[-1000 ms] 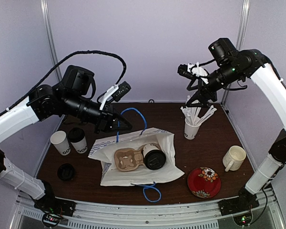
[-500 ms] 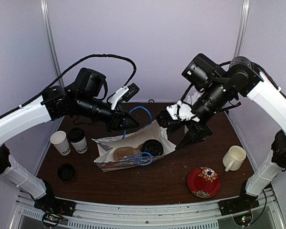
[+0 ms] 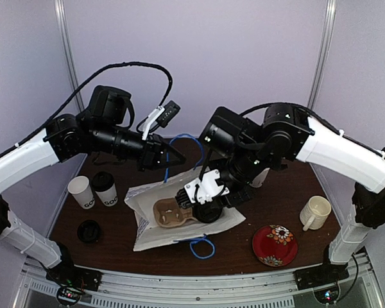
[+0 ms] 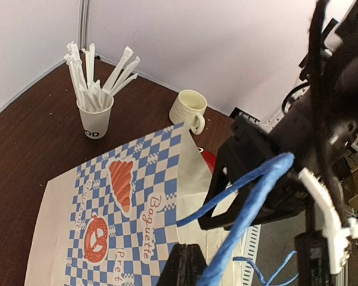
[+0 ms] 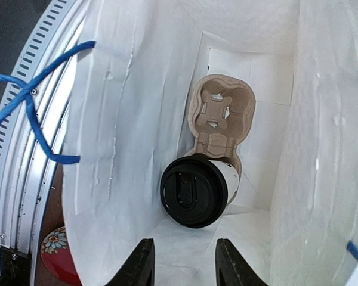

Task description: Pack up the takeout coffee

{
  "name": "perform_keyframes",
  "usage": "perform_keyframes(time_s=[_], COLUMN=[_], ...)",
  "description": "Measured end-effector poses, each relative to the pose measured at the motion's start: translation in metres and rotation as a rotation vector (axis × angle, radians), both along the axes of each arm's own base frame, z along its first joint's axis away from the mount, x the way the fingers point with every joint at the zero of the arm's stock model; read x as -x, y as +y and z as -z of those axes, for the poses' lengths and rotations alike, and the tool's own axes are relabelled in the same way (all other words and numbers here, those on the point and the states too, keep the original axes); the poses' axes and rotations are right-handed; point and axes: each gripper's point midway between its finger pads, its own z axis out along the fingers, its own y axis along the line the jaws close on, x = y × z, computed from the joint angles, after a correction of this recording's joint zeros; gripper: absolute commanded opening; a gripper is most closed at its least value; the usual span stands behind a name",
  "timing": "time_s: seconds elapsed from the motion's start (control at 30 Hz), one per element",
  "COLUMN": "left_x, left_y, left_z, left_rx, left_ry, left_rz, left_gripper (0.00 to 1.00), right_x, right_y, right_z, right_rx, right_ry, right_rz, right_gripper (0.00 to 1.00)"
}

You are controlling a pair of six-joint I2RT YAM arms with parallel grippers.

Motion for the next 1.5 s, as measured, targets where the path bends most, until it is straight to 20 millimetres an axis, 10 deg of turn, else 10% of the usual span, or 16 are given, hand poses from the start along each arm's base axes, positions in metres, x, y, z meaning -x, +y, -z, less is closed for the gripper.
perform_keyframes(time_s=[0.37,1.17,1.5], left_x=[0.011,0.015,0.003], left_y=[-0.002,-0.005,-0.005], left_z=[-0.018,-0.021,-0.022], left_rx=[0.076,0.097,0.100], left_ry=[0.044,0.052,0.023], left_rz=[0.033,0.071,0.043], left_gripper=[0.00,0.00,0.00], right_x=[0.001,-0.045,-0.052], right_y=[0.006,0.004,0.001], right_z=[0.044,0.112,0.107], right_rx=[0.168,0.363,0.396], right_ry=[-0.167,-0.235,-0.220], right_rz=[-0.067,-0.055,-0.070], right_gripper=[0.62,0.63,0.64])
